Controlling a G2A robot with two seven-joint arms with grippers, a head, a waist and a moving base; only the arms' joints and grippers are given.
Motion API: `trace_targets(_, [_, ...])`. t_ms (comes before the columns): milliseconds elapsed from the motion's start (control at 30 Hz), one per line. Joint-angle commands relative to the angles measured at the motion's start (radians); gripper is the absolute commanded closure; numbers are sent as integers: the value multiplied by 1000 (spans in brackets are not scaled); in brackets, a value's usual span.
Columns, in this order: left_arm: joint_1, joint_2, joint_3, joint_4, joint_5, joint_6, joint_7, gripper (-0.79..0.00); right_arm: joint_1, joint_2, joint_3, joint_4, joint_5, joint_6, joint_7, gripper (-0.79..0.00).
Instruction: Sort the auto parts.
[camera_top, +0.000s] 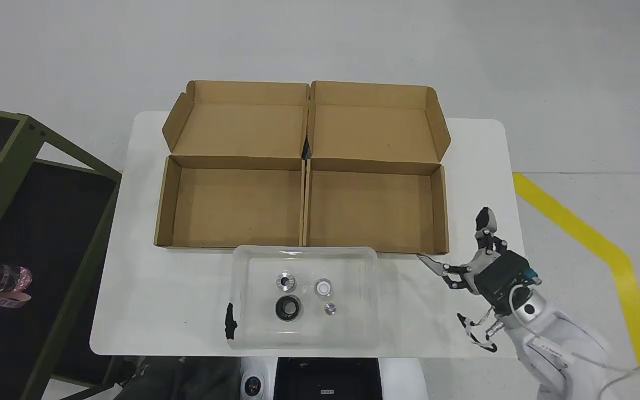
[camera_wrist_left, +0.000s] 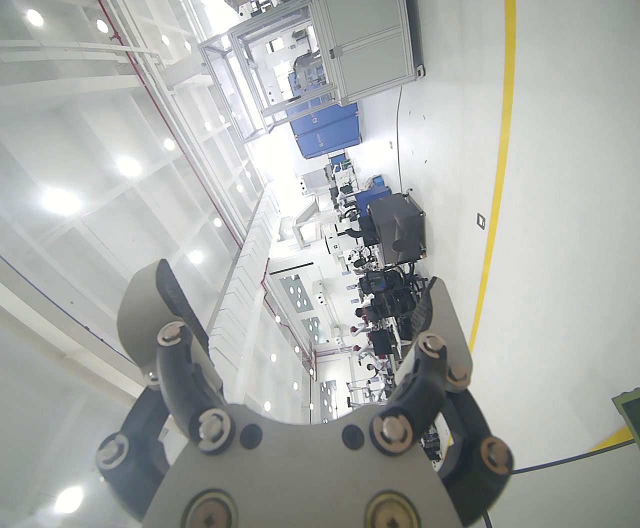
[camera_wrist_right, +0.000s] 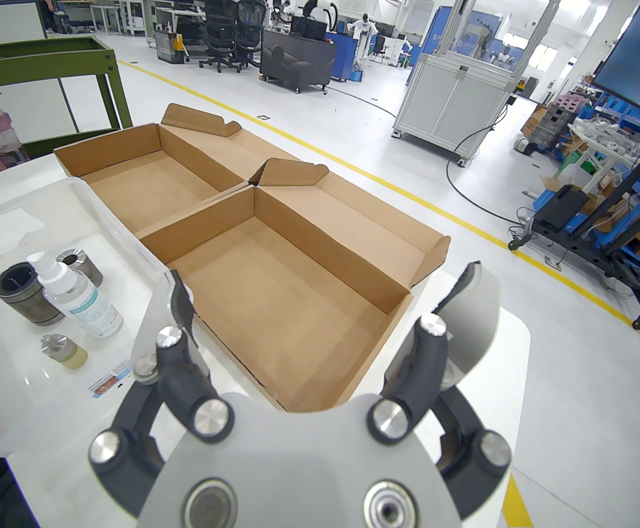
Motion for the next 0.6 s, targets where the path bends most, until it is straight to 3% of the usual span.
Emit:
trace_targets(0, [0, 0, 0, 0, 0, 0, 0, -785, 23, 4, -15, 0, 15, -48, 49, -785])
trace_targets(200, [0, 0, 0, 0, 0, 0, 0, -785, 119, 14, -92, 9, 59, -164, 196, -785])
trace_targets(567, [0, 0, 0, 0, 0, 0, 0, -785, 266, 25, -266, 51, 122, -267, 418, -785])
